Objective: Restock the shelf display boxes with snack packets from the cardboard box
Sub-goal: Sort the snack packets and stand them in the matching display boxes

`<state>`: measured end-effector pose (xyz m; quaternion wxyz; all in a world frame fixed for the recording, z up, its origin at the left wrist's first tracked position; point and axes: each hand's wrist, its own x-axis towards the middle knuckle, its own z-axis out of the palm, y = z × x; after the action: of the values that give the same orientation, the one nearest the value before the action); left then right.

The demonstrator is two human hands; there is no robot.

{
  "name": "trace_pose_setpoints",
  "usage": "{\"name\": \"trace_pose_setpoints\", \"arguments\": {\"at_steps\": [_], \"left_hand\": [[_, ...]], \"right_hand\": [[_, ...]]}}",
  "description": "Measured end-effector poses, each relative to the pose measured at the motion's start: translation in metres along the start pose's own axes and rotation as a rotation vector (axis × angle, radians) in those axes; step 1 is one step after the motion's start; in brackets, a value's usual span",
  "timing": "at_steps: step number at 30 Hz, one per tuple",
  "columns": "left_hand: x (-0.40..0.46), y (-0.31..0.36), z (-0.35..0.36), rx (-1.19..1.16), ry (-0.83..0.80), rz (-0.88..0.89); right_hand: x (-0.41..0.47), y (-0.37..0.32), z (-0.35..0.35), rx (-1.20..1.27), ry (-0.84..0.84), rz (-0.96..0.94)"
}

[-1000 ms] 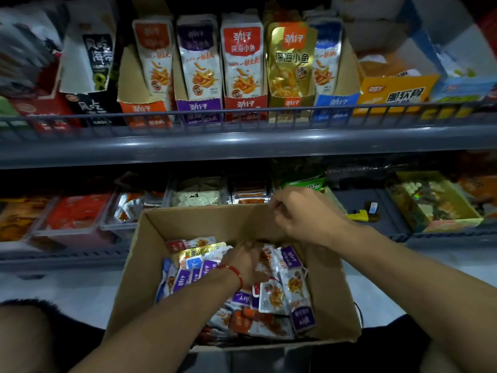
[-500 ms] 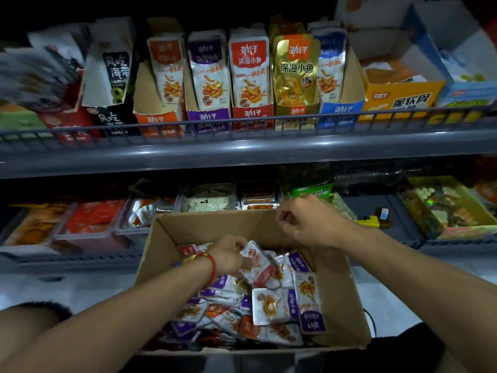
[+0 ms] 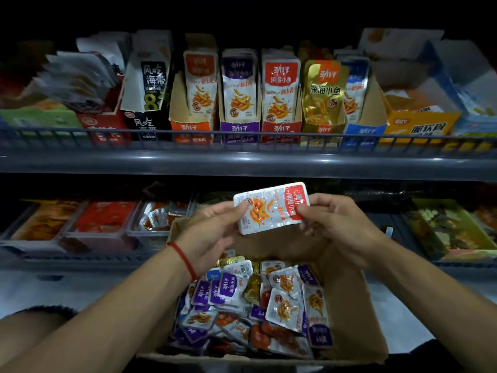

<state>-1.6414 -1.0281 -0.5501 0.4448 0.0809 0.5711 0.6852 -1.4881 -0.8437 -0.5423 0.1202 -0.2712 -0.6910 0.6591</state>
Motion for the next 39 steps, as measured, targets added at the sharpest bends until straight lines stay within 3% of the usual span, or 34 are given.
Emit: {"name": "trace_pose_setpoints", "arguments": {"at_steps": [7,13,17,22,25,29,39], "left_hand": [[-0.007,0.021,0.001,-0.011,-0.029,0.206],[-0.006,0.034,-0.012,0.077,0.131,0.299],[-0.004,0.037,-0.015,0.078,0.199,0.299],[-0.003,0.039,-0.015,0.083,0.214,0.284],[-0.003,0.039,-0.015,0.085,0.219,0.284],[-0.003,0.041,-0.017,0.094,0.224,0.28],[-0.004,0.044,-0.016,0.1,0.227,0.27]], "right_hand": [[0.005,-0.032,0.01,0.073,0.187,-0.155],[0.026,-0.125,-0.008,-0.449,0.415,-0.613],[0.053,-0.181,-0.023,-0.865,0.53,-0.769],[0.086,-0.191,-0.013,-1.205,0.487,-0.806],[0.104,-0.186,-0.009,-1.334,0.425,-0.734],[0.117,-0.188,-0.001,-1.437,0.435,-0.682],[0.126,-0.19,0.002,-1.598,0.566,-0.793]]}}
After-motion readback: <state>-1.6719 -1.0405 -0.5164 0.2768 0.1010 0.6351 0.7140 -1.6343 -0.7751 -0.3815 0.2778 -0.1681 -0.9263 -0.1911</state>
